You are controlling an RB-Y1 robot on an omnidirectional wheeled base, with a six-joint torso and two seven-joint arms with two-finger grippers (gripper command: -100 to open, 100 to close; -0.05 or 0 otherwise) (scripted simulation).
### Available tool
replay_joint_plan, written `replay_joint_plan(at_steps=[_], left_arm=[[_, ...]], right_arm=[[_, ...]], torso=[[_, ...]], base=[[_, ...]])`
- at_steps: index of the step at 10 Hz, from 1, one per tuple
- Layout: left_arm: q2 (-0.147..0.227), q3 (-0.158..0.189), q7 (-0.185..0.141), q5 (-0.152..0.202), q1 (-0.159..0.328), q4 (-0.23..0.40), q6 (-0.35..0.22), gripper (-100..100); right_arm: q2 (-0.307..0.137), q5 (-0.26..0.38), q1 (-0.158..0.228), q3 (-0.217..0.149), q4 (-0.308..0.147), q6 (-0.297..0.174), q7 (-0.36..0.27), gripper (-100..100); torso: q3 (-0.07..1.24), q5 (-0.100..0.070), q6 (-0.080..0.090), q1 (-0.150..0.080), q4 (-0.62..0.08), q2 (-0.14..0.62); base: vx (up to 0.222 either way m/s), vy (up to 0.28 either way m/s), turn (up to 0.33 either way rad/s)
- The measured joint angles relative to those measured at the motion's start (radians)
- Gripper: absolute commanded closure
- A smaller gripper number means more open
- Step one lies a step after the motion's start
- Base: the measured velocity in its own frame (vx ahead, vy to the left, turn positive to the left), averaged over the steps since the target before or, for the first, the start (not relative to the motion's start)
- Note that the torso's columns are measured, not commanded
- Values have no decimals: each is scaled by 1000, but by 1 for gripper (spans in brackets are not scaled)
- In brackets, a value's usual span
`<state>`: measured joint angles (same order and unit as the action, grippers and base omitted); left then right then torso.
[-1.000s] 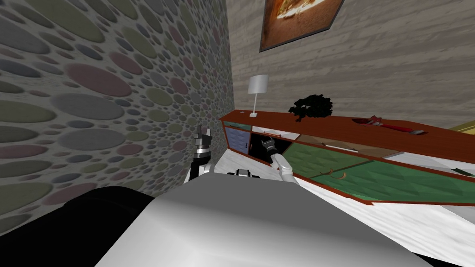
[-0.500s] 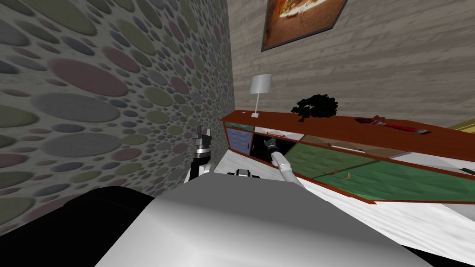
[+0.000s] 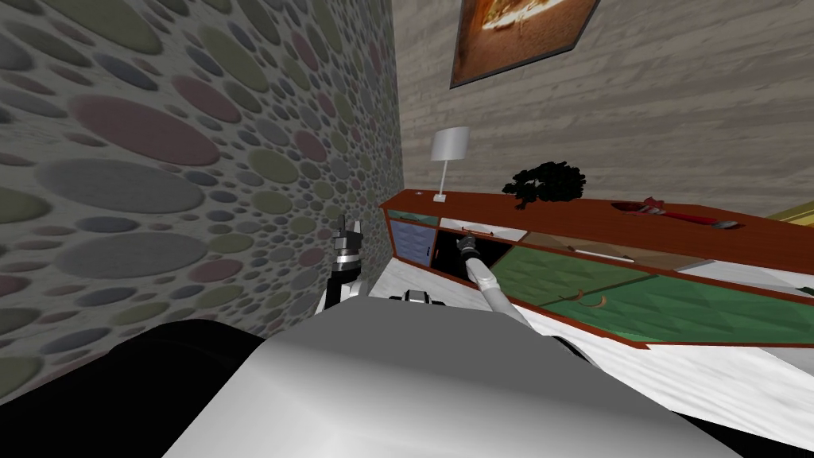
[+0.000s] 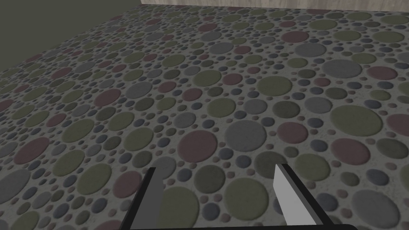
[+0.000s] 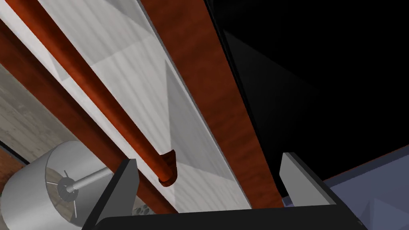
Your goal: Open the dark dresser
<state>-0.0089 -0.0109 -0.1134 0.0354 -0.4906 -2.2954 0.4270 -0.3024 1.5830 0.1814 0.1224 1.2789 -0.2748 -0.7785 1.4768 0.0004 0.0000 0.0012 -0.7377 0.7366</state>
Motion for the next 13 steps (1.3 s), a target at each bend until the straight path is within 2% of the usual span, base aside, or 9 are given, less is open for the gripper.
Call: replay_joint_plan(at_steps=[3, 5, 7, 8, 11, 13], left_arm=[[0, 0, 0, 0, 0, 0, 0, 0], [0, 0, 0, 0, 0, 0, 0, 0], [0, 0, 0, 0, 0, 0, 0, 0], [0, 0, 0, 0, 0, 0, 0, 0], [0, 0, 0, 0, 0, 0, 0, 0], [0, 0, 0, 0, 1, 0, 0, 0]], right_arm=[[-24, 78, 39, 0, -51, -39, -51, -100], [-57, 133, 59, 12, -86, -65, -45, -100], [-60, 137, 60, 6, -85, -67, -62, -100], [-60, 137, 60, 6, -85, -67, -61, 100], [-64, 132, 69, -1, -72, -62, -70, 100], [-68, 134, 73, 4, -79, -55, -62, 100]], torso=[[-1, 0, 0, -2, -1, 2], [-1, -1, 0, -3, 0, 1], [-1, -1, 0, -3, 0, 2], [-1, -1, 0, -3, -1, 2], [-1, -5, 0, -3, 6, 1], [2, -4, 0, -4, 5, -2]], base=[[21, 89, -25], [22, 54, -14], [3, 6, 0], [0, 0, 0], [-146, 57, -45], [-201, 68, -45]])
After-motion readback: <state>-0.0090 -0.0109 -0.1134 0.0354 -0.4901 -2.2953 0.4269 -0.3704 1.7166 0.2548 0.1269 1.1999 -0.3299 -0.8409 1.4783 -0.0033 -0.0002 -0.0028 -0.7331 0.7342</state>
